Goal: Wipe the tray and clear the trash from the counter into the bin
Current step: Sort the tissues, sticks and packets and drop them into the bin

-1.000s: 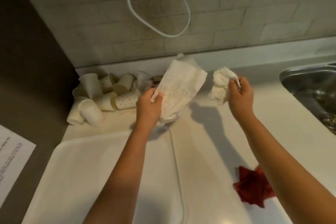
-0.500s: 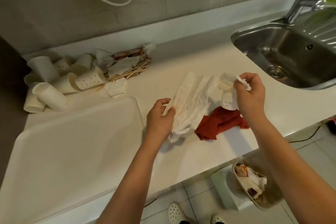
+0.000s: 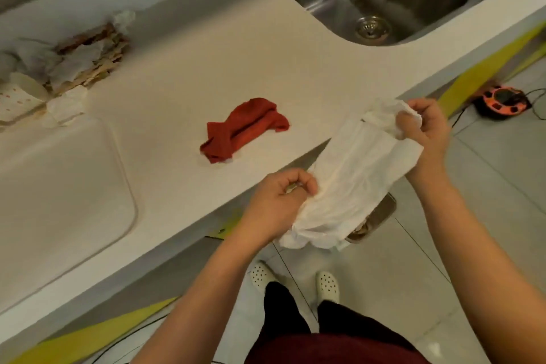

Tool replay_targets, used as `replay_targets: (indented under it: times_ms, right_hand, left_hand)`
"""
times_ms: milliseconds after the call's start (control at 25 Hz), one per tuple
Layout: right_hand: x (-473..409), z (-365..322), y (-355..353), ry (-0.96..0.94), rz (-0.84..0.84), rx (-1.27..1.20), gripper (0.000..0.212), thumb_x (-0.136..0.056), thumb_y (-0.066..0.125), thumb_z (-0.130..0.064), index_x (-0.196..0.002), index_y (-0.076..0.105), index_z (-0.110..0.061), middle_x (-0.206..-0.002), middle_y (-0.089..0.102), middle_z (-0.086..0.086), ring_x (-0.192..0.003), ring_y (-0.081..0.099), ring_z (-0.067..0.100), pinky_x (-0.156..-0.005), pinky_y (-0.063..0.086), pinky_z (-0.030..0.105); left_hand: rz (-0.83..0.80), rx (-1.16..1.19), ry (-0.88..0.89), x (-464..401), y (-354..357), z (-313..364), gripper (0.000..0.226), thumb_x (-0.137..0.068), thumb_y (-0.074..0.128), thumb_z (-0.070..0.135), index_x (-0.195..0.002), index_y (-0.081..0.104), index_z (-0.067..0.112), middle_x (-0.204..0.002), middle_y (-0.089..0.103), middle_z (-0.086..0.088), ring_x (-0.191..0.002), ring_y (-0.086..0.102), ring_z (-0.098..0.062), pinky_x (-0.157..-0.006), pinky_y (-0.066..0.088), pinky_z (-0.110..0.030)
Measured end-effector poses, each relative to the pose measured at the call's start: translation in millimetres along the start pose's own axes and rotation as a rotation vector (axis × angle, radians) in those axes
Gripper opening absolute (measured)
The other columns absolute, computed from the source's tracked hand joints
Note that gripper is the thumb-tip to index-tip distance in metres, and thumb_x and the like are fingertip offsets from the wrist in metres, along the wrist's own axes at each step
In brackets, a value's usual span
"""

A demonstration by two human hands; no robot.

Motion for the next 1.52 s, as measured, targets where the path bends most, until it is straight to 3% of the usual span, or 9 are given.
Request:
replay_targets:
  times_ms: [160,360,480,680,880,1000,1120,1360,1520]
  right_hand:
    - [14.8,70.9,-57.2,0.268,-0.021,0.227,0.007,-0.074,0.049,-0.020,-0.078,0.054,-0.022,-0.075,0.054,-0.003,-0.067,0.052,0.006,-0.057,0.041,0.021]
    - [37.9,176.0,-90.1,0.694,-0.059,0.440,0.023,-0.090,0.051,-0.016,-0.109,0.058,-0.007,-0.103,0.061,0.017,-0.083,0.053,0.024,-0.065,0.043,0.028]
    - [40.0,197.1,-88.1,0.771,-0.037,0.479,0.029,-0.090,0.053,-0.019,-0.116,0.056,-0.006,-0.102,0.058,0.014,-0.084,0.052,0.023,-0.060,0.043,0.026]
    - [35.7,216.5,-78.6,0.803,-0.009,0.503,0.029,-0.089,0.057,-0.022,-0.113,0.057,-0.006,-0.112,0.059,0.014,-0.085,0.051,0.020,-0.078,0.049,0.036]
    - [24.8,218.2,-65.7,0.773,-0.022,0.492,0.033,-0.088,0.058,-0.021,-0.117,0.056,-0.005,-0.117,0.059,0.013,-0.089,0.051,0.019,-0.075,0.041,0.027]
    - [25.6,222.1,-61.7,0.767,-0.086,0.478,0.045,-0.090,0.056,-0.025,-0.131,0.047,-0.007,-0.116,0.059,0.010,-0.103,0.055,0.022,-0.085,0.041,0.027]
    - [32.9,232.0,-66.2,0.782,-0.073,0.487,0.041,-0.090,0.053,-0.017,-0.130,0.048,-0.011,-0.107,0.059,0.007,-0.094,0.056,0.019,-0.084,0.045,0.027]
    - [53.6,234.5,-63.9,0.785,-0.136,0.463,0.025,-0.088,0.052,-0.011,-0.113,0.056,-0.010,-0.071,0.050,-0.006,-0.062,0.049,0.008,-0.058,0.044,0.019]
    - [62.8,201.2,-48.4,0.645,-0.174,0.339,0.017,-0.088,0.053,-0.010,-0.100,0.056,-0.021,-0.075,0.053,-0.005,-0.078,0.057,0.022,-0.078,0.055,0.044]
  left_hand:
    - [-0.132,0.124,-0.289,-11.9,59.6,-41.0,0.041,-0.087,0.047,-0.003,-0.063,0.066,0.024,-0.066,0.062,0.013,-0.061,0.048,-0.013,-0.053,0.036,-0.022]
    - [-0.127,0.328,-0.686,-49.1,112.6,-94.1,0.017,-0.092,0.050,0.003,-0.086,0.065,0.008,-0.071,0.073,-0.004,-0.058,0.064,-0.014,-0.056,0.051,-0.023]
    - [-0.112,0.325,-0.761,-78.7,129.4,-114.0,0.020,-0.094,0.045,0.003,-0.107,0.060,-0.001,-0.054,0.068,0.004,-0.049,0.062,-0.009,-0.047,0.050,-0.019]
    - [-0.151,0.211,-0.802,-111.3,147.9,-138.0,0.034,-0.094,0.047,0.009,-0.126,0.055,0.001,-0.112,0.064,-0.010,-0.075,0.062,-0.015,-0.053,0.053,-0.024]
    - [-0.133,0.292,-0.787,-134.4,157.4,-133.1,0.036,-0.096,0.047,0.012,-0.130,0.051,0.001,-0.101,0.064,-0.010,-0.074,0.060,-0.015,-0.050,0.054,-0.020]
    - [-0.184,0.397,-0.842,-144.4,159.5,-134.3,0.045,-0.096,0.048,0.024,-0.140,0.041,0.012,-0.123,0.055,-0.013,-0.100,0.060,-0.023,-0.079,0.052,-0.036]
    - [-0.169,0.352,-0.937,-141.5,150.4,-135.1,0.050,-0.093,0.047,0.042,-0.139,0.040,0.021,-0.139,0.038,-0.011,-0.130,0.040,-0.032,-0.101,0.035,-0.052]
    - [-0.082,0.262,-0.888,-126.7,136.4,-138.2,0.011,-0.094,0.048,0.025,-0.086,0.055,0.020,-0.092,0.054,0.003,-0.088,0.056,-0.014,-0.082,0.039,-0.037]
    - [-0.145,0.241,-0.734,-106.3,135.0,-111.5,0.012,-0.093,0.049,0.020,-0.100,0.058,0.020,-0.092,0.058,0.004,-0.076,0.055,-0.010,-0.066,0.042,-0.028]
Point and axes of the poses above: each hand's wrist, its own x-axis away from the middle knuckle, its own y-axis out of the palm, z = x × y, the point moved 1 cm from there along -x, towards the middle knuckle
